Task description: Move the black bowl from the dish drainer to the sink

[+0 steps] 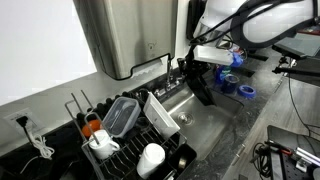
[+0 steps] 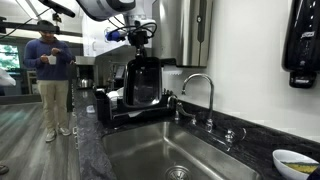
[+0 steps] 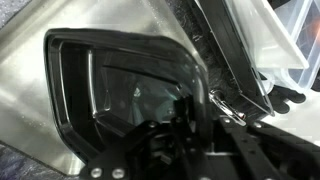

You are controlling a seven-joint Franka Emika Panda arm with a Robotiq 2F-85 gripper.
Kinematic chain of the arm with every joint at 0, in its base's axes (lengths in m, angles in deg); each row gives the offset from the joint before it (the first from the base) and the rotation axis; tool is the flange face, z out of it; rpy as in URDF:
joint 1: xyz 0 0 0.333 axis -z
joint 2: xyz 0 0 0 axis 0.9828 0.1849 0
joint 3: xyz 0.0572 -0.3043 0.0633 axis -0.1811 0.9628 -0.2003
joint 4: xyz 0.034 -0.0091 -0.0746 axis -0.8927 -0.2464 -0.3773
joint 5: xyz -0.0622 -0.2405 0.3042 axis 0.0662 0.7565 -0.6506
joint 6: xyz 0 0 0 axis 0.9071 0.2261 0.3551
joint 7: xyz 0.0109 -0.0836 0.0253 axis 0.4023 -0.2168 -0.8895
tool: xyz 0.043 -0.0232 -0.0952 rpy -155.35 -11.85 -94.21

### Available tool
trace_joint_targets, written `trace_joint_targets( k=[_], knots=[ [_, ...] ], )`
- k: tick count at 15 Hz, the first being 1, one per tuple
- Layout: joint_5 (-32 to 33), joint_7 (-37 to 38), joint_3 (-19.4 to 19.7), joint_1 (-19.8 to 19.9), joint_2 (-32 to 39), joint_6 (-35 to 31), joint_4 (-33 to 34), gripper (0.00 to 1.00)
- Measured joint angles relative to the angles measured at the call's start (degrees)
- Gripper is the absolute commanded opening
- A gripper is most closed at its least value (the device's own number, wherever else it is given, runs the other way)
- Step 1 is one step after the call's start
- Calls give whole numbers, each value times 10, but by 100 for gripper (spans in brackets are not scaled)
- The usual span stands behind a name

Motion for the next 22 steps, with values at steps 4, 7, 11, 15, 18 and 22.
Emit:
trace_joint_targets(
  k=[4,7,11,15,18,22],
  knots=[
    [12,0,2,0,20,0,2,6],
    [31,-3,9,0,46,0,4,6],
    [56,-12,23,0,75,0,5,6],
    [74,-18,40,1,97,-1,5,6],
    [75,-20,50,1,115,-5,11,6],
    [75,-20,62,1,157,-6,33,6]
  ],
)
